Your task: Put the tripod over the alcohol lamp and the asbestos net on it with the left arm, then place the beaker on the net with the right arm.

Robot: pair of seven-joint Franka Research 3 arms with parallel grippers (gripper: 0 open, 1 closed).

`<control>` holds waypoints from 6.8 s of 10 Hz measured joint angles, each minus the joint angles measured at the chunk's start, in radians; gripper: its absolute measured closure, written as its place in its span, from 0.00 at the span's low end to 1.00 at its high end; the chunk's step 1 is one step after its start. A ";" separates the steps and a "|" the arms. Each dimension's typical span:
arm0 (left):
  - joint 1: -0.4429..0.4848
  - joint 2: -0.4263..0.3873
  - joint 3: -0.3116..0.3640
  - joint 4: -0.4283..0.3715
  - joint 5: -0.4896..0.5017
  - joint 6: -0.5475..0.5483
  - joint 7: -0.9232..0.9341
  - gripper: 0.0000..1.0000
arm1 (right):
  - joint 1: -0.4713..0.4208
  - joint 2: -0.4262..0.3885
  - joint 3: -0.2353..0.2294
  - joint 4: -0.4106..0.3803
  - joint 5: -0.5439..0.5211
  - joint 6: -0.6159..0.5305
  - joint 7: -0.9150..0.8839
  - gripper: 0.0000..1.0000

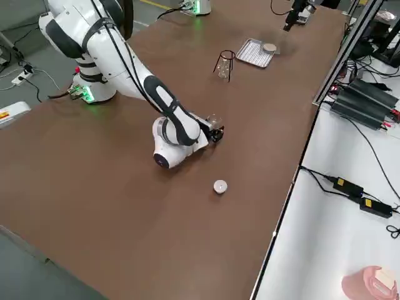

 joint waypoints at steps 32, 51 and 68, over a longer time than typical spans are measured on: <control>0.019 0.187 -0.012 0.059 -0.287 -0.042 0.184 0.65 | 0.000 0.000 -0.001 0.000 0.000 -0.003 0.006 0.19; 0.177 0.072 -0.366 0.094 -0.314 -0.121 -0.122 0.98 | 0.000 0.000 -0.001 0.000 0.000 -0.004 0.006 0.20; -0.066 0.137 -0.519 -0.131 -0.769 -0.029 0.359 0.98 | 0.000 0.000 -0.001 0.000 0.000 -0.004 0.006 0.20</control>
